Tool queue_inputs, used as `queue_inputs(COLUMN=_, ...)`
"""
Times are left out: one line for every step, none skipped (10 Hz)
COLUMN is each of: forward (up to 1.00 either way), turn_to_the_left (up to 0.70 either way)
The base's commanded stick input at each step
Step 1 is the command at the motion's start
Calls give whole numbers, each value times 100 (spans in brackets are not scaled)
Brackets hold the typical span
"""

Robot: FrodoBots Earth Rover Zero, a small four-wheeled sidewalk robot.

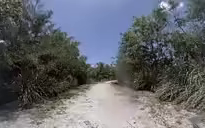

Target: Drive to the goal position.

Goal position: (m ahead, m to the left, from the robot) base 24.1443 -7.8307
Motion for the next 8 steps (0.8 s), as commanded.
queue_inputs(forward=85, turn_to_the_left=0)
queue_inputs(forward=85, turn_to_the_left=0)
queue_inputs(forward=85, turn_to_the_left=0)
queue_inputs(forward=85, turn_to_the_left=0)
queue_inputs(forward=85, turn_to_the_left=0)
queue_inputs(forward=85, turn_to_the_left=0)
queue_inputs(forward=85, turn_to_the_left=0)
queue_inputs(forward=85, turn_to_the_left=0)
